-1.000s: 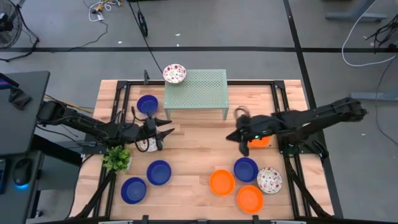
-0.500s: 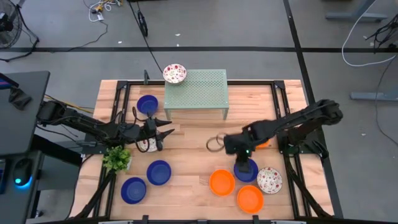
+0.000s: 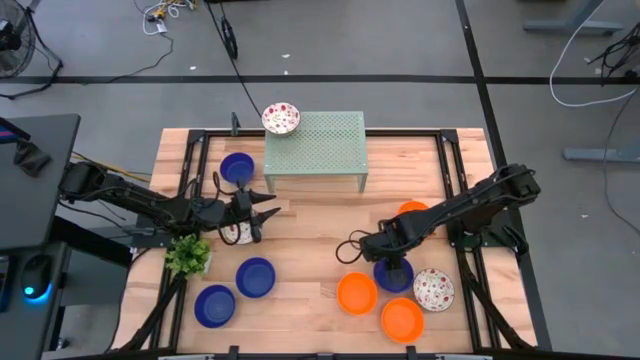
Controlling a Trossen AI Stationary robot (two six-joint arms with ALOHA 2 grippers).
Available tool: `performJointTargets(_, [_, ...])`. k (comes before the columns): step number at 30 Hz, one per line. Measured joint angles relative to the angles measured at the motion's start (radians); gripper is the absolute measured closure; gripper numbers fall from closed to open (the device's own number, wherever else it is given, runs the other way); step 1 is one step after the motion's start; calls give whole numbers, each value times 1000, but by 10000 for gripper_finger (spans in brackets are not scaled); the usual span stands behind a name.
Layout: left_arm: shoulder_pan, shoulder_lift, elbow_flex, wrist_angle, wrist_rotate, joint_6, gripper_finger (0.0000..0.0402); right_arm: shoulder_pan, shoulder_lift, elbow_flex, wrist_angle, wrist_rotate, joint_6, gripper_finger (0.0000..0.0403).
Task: Pick & Place Mini bowls
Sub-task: Put the blue bowl on the shelf
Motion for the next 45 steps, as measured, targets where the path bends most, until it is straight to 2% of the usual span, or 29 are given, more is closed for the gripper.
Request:
performJointTargets(5, [0,0,0,0,0,0,220,0,0,-44,47,4,-6,294])
performJointTargets(10, [0,0,0,-1,0,0,220,0,0,-50,49,38,53,332])
performJointTargets(14, [0,0,0,-1,0,0,220,0,0,-50,51,4,64,332])
performJointTargets(20, [0,0,0,-1,0,-1,220,0,0,-50,57,-12,81,307])
performJointTargets(22, [0,0,0,-1,0,-1,220,0,0,-50,63,-13,81,312])
performJointTargets(24, [0,0,0,-1,0,-1,220,-1,0,-50,67,-29,81,332])
performJointTargets(27, [0,0,0,-2,0,-1,220,-2,0,-50,65,-49,82,382])
performJointTargets(30, [0,0,0,-1,9,-1,220,-18,-14,-43,48,-59,127,391])
performJointTargets(36, [0,0,0,0,14,-2,220,-118,-94,22,-10,-58,194,398])
performJointTargets(40, [0,0,0,0,14,-2,220,-217,-155,91,-11,-100,228,398])
performJointTargets(45, [0,0,0,-1,14,-2,220,-365,-175,269,-14,-109,251,400])
